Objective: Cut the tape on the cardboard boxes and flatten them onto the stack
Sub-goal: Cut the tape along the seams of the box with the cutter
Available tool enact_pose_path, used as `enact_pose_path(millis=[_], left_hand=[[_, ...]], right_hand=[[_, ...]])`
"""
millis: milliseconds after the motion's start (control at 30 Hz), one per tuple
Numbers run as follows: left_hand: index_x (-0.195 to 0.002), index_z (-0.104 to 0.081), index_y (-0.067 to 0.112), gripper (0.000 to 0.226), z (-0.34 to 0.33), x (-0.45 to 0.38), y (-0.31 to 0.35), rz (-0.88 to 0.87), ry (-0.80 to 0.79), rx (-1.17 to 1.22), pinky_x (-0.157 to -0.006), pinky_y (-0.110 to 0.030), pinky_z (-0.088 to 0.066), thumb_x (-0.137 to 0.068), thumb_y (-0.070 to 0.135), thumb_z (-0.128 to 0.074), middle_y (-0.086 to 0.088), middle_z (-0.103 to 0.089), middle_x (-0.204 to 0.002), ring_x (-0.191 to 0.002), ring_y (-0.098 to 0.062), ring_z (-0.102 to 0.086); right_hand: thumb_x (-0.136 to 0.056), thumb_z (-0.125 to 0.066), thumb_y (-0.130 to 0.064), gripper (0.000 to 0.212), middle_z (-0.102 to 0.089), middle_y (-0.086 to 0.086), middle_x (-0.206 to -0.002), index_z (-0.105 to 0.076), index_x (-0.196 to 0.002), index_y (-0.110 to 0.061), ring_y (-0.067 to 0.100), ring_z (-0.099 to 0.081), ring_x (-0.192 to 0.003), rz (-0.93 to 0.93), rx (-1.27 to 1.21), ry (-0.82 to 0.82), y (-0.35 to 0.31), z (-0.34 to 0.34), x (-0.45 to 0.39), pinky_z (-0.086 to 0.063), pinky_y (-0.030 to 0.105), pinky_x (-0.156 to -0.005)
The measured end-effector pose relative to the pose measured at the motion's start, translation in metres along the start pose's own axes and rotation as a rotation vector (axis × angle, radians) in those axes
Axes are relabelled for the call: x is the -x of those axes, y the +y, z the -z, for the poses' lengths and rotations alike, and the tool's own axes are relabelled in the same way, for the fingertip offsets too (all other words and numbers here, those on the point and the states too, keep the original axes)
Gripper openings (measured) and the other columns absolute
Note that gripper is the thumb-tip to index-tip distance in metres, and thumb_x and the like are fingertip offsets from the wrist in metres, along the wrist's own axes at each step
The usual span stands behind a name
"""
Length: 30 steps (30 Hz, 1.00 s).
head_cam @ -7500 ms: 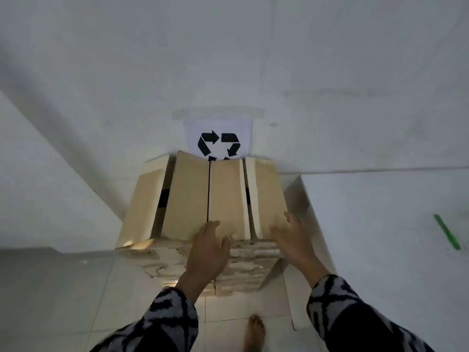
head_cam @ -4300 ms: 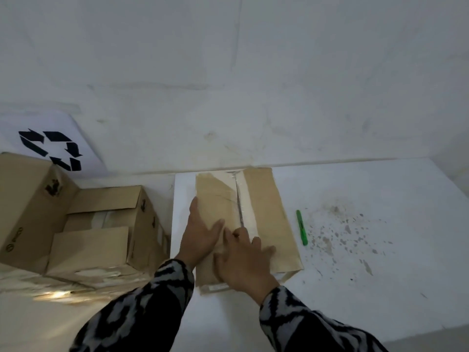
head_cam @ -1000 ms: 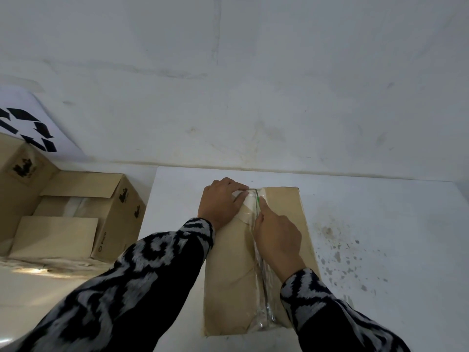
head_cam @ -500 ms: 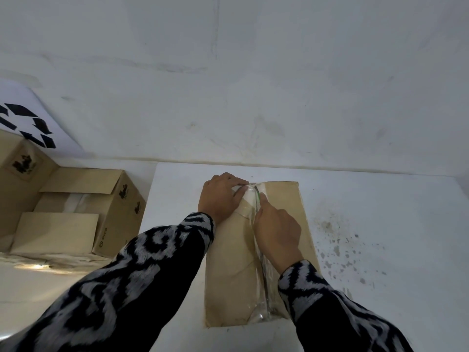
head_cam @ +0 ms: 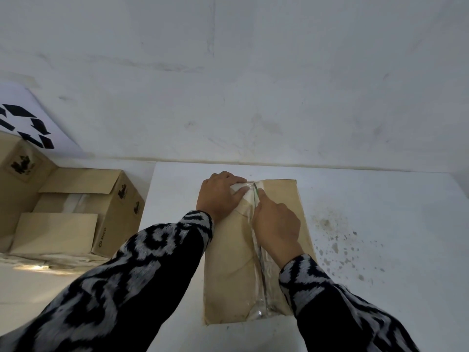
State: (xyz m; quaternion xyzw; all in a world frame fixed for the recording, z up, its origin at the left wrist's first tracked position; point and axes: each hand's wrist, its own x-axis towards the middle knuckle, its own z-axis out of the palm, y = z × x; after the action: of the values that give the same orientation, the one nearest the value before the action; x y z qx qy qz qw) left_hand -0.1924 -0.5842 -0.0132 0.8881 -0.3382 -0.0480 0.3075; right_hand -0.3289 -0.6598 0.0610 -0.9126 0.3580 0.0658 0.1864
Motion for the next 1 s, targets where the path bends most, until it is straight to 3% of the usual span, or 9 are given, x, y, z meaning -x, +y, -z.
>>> enact_pose_path(millis=[167, 867, 1000], left_hand=[[-0.110, -0.070, 0.035, 0.023, -0.0012, 0.0003, -0.0020, -0.005, 0.019, 0.010, -0.090, -0.031, -0.040, -0.096, 0.040, -0.052, 0.011, -0.065, -0.108, -0.102, -0.014, -0.055], [-0.103, -0.071, 0.034, 0.019, -0.0027, -0.0005, -0.0027, -0.003, 0.028, 0.040, -0.090, -0.032, -0.041, -0.094, 0.039, -0.055, 0.013, -0.067, -0.107, -0.100, -0.014, -0.055], [-0.103, -0.071, 0.034, 0.019, -0.0032, -0.0011, -0.0032, -0.004, 0.031, 0.041, -0.088, -0.030, -0.040, -0.094, 0.039, -0.055, 0.013, -0.067, -0.107, -0.099, -0.014, -0.055]], right_hand=[[-0.101, -0.029, -0.025, 0.055, -0.054, 0.000, -0.080, -0.024, -0.155, -0.035, 0.023, -0.052, -0.075, -0.004, -0.013, 0.018, -0.0007, -0.0049, -0.0042, -0.038, 0.031, -0.063], [-0.101, -0.029, -0.022, 0.055, -0.050, 0.000, -0.083, -0.025, -0.155, -0.029, 0.022, -0.050, -0.076, 0.030, 0.098, -0.015, -0.0006, -0.0023, -0.0007, -0.036, 0.030, -0.063], [-0.098, -0.030, -0.018, 0.054, -0.053, 0.000, -0.084, -0.032, -0.151, -0.027, 0.022, -0.049, -0.075, 0.030, 0.119, -0.029, -0.0006, -0.0024, 0.0014, -0.036, 0.030, -0.062]])
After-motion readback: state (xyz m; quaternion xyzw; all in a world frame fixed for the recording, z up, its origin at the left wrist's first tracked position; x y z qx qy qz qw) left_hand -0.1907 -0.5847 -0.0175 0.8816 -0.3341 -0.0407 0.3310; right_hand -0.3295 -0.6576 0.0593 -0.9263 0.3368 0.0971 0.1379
